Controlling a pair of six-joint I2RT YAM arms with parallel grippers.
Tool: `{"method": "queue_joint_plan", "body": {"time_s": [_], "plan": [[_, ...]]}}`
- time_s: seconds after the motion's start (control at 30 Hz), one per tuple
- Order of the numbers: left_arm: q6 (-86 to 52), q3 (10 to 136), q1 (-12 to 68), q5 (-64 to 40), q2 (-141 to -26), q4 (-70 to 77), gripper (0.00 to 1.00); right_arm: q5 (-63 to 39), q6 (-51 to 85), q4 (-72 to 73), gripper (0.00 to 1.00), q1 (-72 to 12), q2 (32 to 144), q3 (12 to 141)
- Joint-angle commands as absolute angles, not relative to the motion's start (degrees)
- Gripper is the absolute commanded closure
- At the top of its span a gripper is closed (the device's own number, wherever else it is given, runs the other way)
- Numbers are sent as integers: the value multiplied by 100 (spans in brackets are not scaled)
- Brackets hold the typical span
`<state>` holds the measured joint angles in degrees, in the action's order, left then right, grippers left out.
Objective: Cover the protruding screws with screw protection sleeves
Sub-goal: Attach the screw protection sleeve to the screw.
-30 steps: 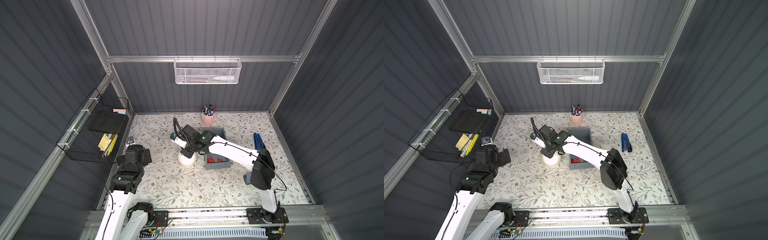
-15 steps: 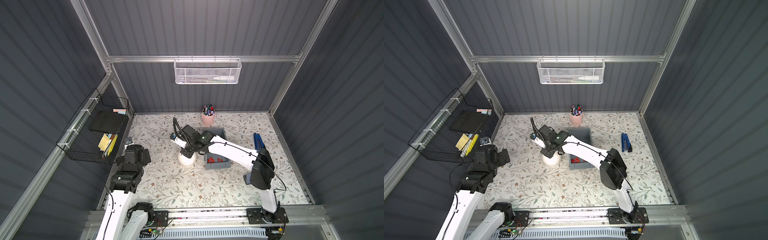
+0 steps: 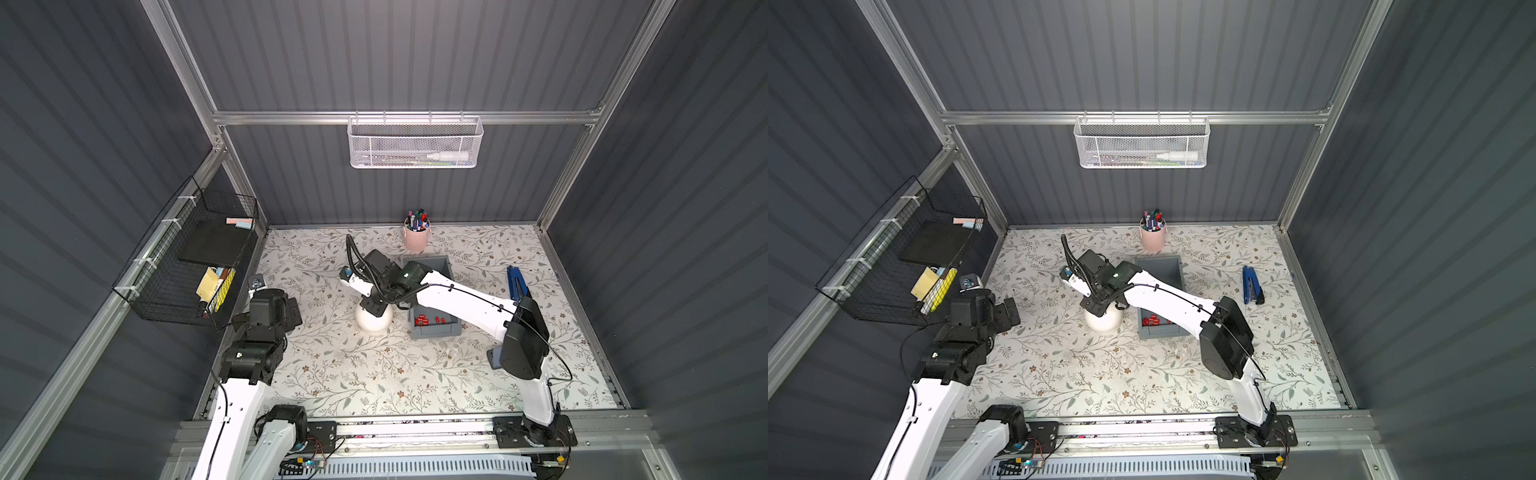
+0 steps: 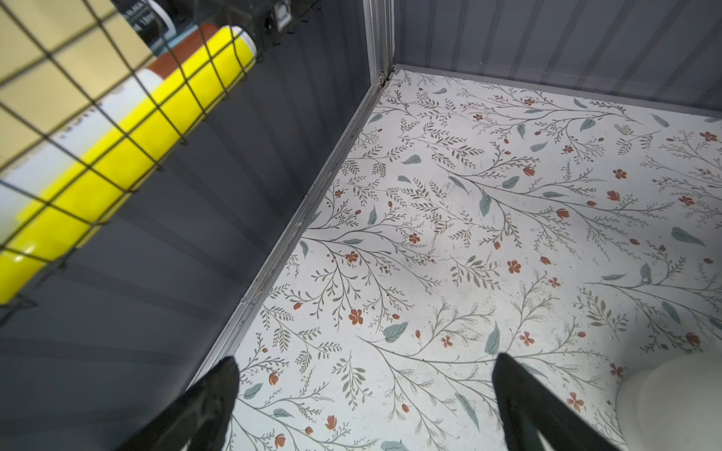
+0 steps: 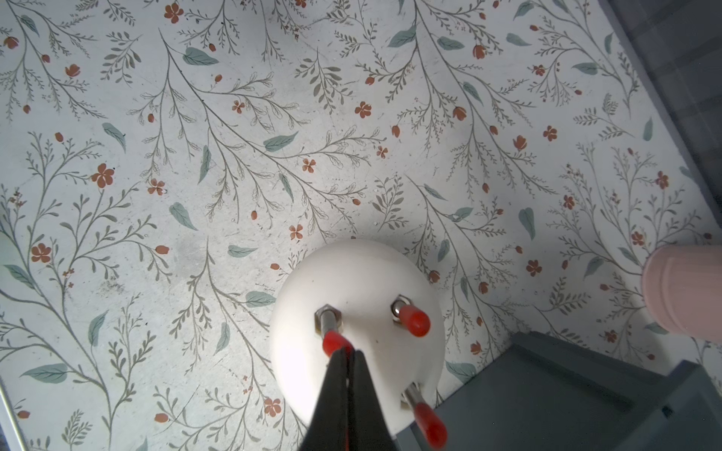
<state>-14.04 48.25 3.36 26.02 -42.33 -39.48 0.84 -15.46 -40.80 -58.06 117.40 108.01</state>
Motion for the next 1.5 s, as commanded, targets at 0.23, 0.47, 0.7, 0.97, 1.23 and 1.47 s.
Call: {"method": "queue_joint_plan", "body": {"time_s": [0.23,0.47,0.7,0.97,1.23,1.47], "plan": [[-1521,4878,290,2566,-4236,-4065,1,0,-1771,-4425,100,-5836,11996,10942],[-1565,4874,289,2523,-4261,-4065,0,149,-1881,-4462,100,-5906,12061,10943],[-1611,4871,281,2500,-4263,-4071,1,179,-1925,-4401,100,-6010,12025,10942],[-1645,4870,281,2466,-4280,-4074,1,106,-1958,-4263,100,-6038,11912,10835],[-1684,4869,272,2428,-4289,-4077,1,110,-2080,-4132,99,-6100,11773,10661],[-1688,4869,264,2422,-4278,-4079,1,208,-2228,-4057,99,-6187,11716,10593]]}}
